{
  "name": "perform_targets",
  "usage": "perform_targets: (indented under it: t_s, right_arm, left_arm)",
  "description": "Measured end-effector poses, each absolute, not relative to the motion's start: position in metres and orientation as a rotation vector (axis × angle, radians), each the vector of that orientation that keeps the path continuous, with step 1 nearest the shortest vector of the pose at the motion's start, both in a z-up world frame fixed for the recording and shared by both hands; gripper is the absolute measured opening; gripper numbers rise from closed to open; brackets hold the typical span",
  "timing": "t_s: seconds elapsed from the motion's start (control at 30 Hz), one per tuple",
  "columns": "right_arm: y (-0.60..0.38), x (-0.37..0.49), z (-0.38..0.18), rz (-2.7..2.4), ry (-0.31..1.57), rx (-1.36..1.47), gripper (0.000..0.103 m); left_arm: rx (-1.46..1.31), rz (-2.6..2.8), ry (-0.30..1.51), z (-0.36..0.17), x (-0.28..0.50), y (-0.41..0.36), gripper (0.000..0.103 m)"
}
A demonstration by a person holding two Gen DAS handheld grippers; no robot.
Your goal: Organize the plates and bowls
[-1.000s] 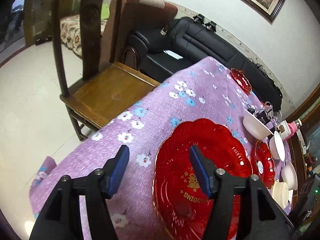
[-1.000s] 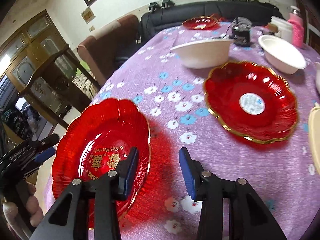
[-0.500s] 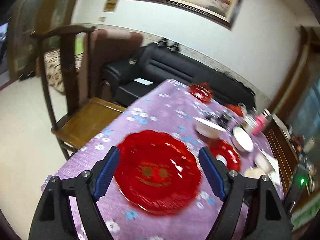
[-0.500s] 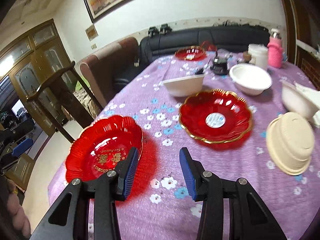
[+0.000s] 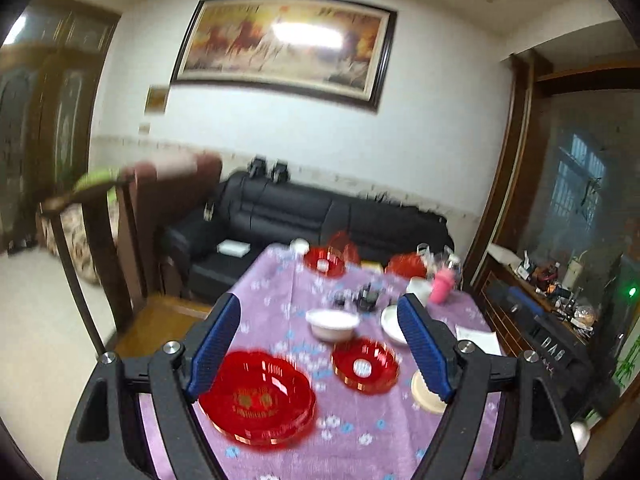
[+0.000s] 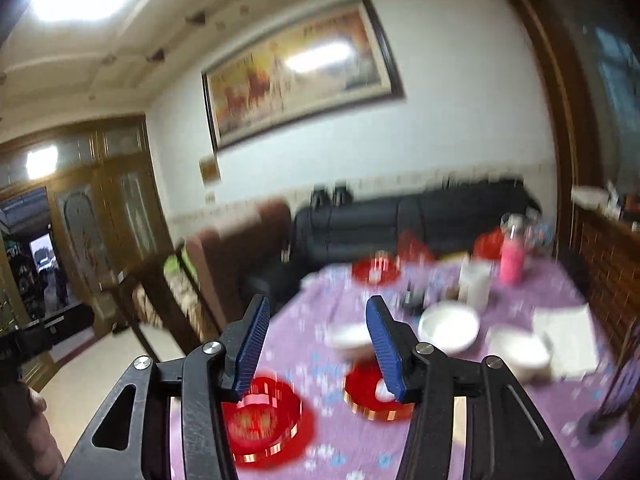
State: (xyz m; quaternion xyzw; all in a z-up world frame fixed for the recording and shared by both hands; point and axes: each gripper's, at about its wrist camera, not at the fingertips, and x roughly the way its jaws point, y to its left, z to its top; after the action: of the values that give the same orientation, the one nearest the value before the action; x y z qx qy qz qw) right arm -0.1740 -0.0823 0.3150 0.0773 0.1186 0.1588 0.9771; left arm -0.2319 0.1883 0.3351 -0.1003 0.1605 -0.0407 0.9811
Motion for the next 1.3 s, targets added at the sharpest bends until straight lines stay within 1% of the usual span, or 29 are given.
perform_targets:
  t_s: [0.03,0.1,0.2,0.23,0.27,0.3,0.37,0.43,0.6,0.73,0.9,1.03,1.3]
  right_arm:
    - [-0.085,-0.179,0.334,0.321,0.204,0.159,0.057]
    - [-0.089,-0.187,0.372,0.322,0.139,0.166,0.063]
    - [-0.086,-0.196,0.413,0.314,0.063,0.157,0.077]
    - [-0.083,-0.199,0.422,0.304,0.043,0.144,0.085]
    - [-0.079,-0.201,0.423,0.3,0.031,0.129,0.091]
    - [-0.074,-0.201,0.418,0.301,0.032,0.112,0.092]
    - [-0.062,-0.196,0.398,0.308,0.064,0.075,0.093]
    - [-0.055,-0.185,0.373,0.301,0.12,0.046,0.093]
    - [-0.055,-0.135,0.298,0.306,0.324,0.094,0.093]
    - [-0.074,-0.112,0.253,0.268,0.424,0.131,0.093]
    - [-0.086,-0.09,0.214,0.225,0.523,0.156,0.093]
    - [-0.089,-0.084,0.195,0.217,0.562,0.161,0.093]
    - [-0.085,-0.074,0.171,0.227,0.611,0.169,0.093]
  left_arm:
    - [-0.193,-0.074,0.305,0.349,-0.235,0.186,0.08]
    - [-0.193,-0.06,0.267,0.377,-0.241,0.186,0.082]
    - [-0.192,-0.035,0.221,0.411,-0.241,0.185,0.086]
    - [-0.185,-0.021,0.197,0.422,-0.241,0.184,0.088]
    - [-0.178,-0.01,0.18,0.428,-0.24,0.182,0.088]
    - [-0.166,0.002,0.165,0.431,-0.239,0.18,0.09]
    - [-0.15,0.009,0.153,0.425,-0.237,0.175,0.093]
    - [-0.13,0.0,0.182,0.408,-0.226,0.165,0.094]
    - [-0.117,-0.089,0.358,0.358,-0.185,0.144,0.094]
    - [-0.14,-0.138,0.485,0.317,-0.153,0.135,0.094]
    - [-0.176,-0.167,0.596,0.281,-0.128,0.132,0.094]
    - [-0.197,-0.164,0.65,0.259,-0.119,0.135,0.094]
    - [-0.224,-0.145,0.72,0.23,-0.106,0.14,0.094]
